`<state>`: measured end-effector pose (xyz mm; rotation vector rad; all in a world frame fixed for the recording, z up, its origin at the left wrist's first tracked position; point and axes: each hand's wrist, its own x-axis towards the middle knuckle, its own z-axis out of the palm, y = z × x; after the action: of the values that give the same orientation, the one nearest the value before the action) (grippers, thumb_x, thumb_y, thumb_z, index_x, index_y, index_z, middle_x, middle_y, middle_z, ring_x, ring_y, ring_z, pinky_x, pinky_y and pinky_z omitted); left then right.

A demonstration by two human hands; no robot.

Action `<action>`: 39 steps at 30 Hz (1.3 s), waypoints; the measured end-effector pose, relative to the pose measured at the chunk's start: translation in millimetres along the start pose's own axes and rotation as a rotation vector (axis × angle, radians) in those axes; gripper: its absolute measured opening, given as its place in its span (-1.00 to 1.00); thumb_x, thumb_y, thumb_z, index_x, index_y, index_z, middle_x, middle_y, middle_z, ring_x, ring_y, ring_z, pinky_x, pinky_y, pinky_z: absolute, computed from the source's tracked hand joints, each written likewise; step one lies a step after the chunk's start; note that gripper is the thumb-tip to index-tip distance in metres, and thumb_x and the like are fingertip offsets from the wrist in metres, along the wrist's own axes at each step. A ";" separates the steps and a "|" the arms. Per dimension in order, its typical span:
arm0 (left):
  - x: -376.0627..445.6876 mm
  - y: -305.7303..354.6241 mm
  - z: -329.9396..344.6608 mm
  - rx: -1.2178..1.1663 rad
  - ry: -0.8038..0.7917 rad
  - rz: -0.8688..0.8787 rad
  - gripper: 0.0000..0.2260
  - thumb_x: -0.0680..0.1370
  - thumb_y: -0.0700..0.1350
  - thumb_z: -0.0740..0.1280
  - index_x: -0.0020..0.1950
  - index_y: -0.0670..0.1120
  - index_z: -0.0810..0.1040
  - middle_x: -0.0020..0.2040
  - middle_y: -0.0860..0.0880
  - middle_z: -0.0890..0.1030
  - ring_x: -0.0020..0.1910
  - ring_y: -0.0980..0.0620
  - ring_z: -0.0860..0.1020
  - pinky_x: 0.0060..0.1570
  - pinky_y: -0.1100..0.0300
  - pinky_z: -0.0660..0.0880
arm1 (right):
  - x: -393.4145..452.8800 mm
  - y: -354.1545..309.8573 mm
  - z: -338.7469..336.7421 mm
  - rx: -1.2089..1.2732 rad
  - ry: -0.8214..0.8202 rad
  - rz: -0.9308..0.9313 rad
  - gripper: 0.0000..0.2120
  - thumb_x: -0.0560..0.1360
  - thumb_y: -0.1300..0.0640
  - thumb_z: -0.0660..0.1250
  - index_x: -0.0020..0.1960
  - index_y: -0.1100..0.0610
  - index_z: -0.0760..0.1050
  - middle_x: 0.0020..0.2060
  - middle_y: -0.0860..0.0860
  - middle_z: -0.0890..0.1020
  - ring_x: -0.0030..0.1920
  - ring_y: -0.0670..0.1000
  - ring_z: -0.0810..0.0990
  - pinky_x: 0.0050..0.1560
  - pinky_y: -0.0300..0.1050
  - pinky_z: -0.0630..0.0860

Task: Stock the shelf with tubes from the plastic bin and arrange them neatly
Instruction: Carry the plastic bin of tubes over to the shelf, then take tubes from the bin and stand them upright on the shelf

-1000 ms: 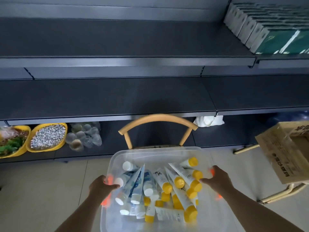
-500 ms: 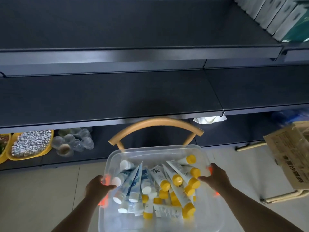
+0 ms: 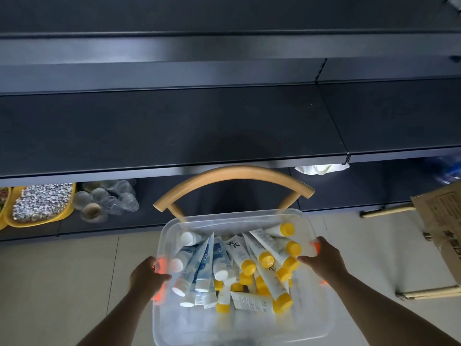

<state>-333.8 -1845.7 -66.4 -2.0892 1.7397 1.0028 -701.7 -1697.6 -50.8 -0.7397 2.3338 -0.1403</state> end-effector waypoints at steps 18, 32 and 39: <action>-36.9 53.0 25.2 -0.259 0.363 0.261 -0.67 0.40 -0.26 0.45 0.14 -0.18 0.52 0.09 -0.13 0.54 0.02 -0.13 0.52 0.04 0.02 0.51 | -3.8 -35.9 -1.9 -0.144 0.308 -0.352 -0.47 0.43 -0.04 0.42 0.31 0.12 0.39 0.20 0.05 0.51 0.18 0.06 0.45 0.11 -0.11 0.49; 29.1 153.2 119.7 0.115 -0.120 0.493 -0.64 0.58 -0.21 0.22 0.35 0.02 0.37 0.26 -0.03 0.51 0.19 0.03 0.52 0.15 0.21 0.50 | 72.5 -78.8 68.0 -0.485 -0.285 -0.644 -0.53 0.50 0.14 0.34 0.37 0.00 0.31 0.21 0.00 0.54 0.19 0.02 0.54 0.11 -0.13 0.54; 61.6 166.9 152.2 0.258 -0.221 0.608 -0.76 0.59 -0.05 0.18 0.15 -0.10 0.54 -0.02 -0.08 0.62 -0.10 -0.03 0.59 0.12 0.10 0.55 | 70.1 -82.3 67.5 -0.439 -0.262 -0.723 -0.62 0.48 0.12 0.35 0.27 -0.01 0.40 0.14 0.00 0.59 0.13 0.03 0.57 0.06 -0.15 0.52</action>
<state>-539.5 -1847.7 -178.1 -1.2594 2.2869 1.0284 -662.7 -1797.9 -119.1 -1.6882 1.7667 0.1545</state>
